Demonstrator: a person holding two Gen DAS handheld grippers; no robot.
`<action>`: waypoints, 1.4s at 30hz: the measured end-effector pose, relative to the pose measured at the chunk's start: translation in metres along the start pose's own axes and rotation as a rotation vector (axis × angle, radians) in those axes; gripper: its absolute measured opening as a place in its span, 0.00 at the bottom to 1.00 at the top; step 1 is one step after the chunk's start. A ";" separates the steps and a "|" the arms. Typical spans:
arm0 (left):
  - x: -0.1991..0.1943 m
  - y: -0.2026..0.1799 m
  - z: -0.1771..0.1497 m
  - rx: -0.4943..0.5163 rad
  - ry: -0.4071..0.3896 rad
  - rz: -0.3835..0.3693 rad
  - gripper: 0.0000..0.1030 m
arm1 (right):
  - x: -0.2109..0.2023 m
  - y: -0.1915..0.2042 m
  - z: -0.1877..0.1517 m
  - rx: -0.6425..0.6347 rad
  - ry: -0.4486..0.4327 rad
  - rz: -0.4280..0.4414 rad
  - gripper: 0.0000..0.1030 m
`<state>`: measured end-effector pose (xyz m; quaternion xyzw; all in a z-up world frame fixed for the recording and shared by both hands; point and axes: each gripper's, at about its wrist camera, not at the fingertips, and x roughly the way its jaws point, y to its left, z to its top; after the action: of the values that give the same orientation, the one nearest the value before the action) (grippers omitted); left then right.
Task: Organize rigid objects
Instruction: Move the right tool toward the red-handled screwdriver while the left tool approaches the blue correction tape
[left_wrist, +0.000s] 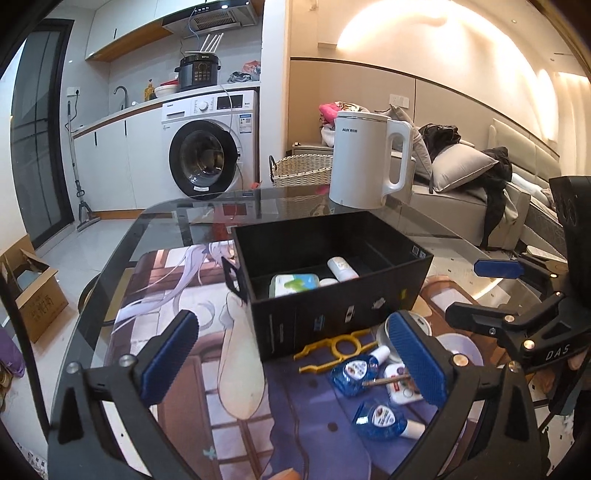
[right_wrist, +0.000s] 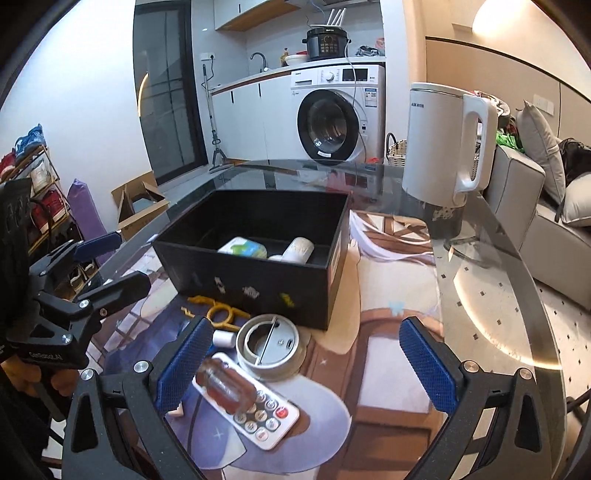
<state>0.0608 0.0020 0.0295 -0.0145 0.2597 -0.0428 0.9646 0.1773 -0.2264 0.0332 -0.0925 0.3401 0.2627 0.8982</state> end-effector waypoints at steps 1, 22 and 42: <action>-0.001 0.000 -0.001 -0.002 0.000 0.004 1.00 | -0.001 0.001 -0.001 -0.001 -0.005 -0.006 1.00; -0.005 -0.001 -0.031 0.010 -0.010 0.019 1.00 | 0.017 0.029 -0.021 -0.070 0.071 0.030 1.00; -0.005 -0.006 -0.039 0.028 0.018 -0.017 1.00 | 0.025 0.004 -0.036 -0.065 0.143 -0.008 1.00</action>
<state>0.0364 -0.0035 -0.0011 -0.0027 0.2675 -0.0550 0.9620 0.1703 -0.2254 -0.0104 -0.1417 0.3942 0.2630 0.8691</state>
